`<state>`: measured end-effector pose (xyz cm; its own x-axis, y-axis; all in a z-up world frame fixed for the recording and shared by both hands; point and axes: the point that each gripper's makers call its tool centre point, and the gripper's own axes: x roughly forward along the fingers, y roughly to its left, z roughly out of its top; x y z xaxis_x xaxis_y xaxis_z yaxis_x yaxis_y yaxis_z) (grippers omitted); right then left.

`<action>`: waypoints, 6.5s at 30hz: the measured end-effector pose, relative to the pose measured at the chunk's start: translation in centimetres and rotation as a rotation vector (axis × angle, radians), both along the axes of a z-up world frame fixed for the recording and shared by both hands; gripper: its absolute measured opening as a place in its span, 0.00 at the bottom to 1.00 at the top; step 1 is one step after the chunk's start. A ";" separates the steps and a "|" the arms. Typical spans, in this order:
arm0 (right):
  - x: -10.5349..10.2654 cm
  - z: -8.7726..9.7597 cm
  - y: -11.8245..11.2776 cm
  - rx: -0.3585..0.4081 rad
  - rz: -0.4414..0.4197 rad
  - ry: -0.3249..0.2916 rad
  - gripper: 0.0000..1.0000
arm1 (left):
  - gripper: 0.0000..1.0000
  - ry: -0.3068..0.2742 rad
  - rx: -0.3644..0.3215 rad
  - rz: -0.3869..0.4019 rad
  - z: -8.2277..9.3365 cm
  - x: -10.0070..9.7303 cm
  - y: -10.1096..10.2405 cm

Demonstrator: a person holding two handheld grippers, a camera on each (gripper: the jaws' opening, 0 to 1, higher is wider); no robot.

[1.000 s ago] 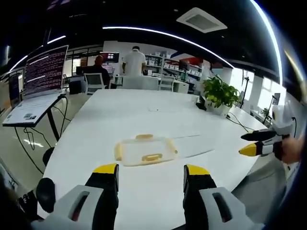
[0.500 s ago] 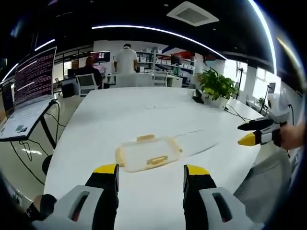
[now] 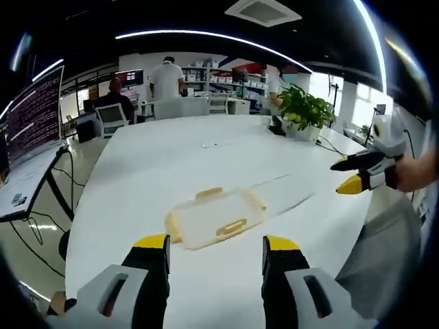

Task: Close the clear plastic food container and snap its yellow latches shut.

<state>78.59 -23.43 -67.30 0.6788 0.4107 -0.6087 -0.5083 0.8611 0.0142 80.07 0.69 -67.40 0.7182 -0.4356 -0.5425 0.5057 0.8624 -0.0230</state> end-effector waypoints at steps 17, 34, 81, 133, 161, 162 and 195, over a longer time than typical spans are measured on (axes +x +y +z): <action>3.6 -0.3 3.7 -0.086 0.337 0.014 0.52 | 0.49 0.022 0.185 -0.357 -1.4 3.3 0.2; 7.1 -1.5 8.7 -0.274 0.769 0.058 0.50 | 0.49 0.082 0.362 -0.706 -3.9 6.4 0.2; 10.1 -11.2 8.8 -0.595 1.035 0.284 0.41 | 0.37 0.171 0.393 -0.996 -9.6 9.7 0.2; 9.8 -5.3 9.7 -0.541 1.067 0.189 0.35 | 0.33 0.142 0.421 -0.994 -2.8 8.0 1.8; 8.3 -0.9 -2.9 -0.553 1.047 0.186 0.35 | 0.33 0.081 0.369 -1.010 1.9 6.5 -11.3; 8.3 -1.0 -3.4 -0.555 1.044 0.186 0.35 | 0.33 0.081 0.367 -1.012 1.7 6.6 -11.9; 7.6 -4.8 -11.4 -0.582 1.014 0.288 0.36 | 0.33 0.132 0.404 -1.069 -3.8 8.5 -19.7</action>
<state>86.16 -34.87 -72.12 0.0150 0.2925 -0.9561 -0.9997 -0.0132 -0.0197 88.56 -19.05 -71.19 0.0137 -0.5653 -0.8248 0.9975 -0.0493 0.0504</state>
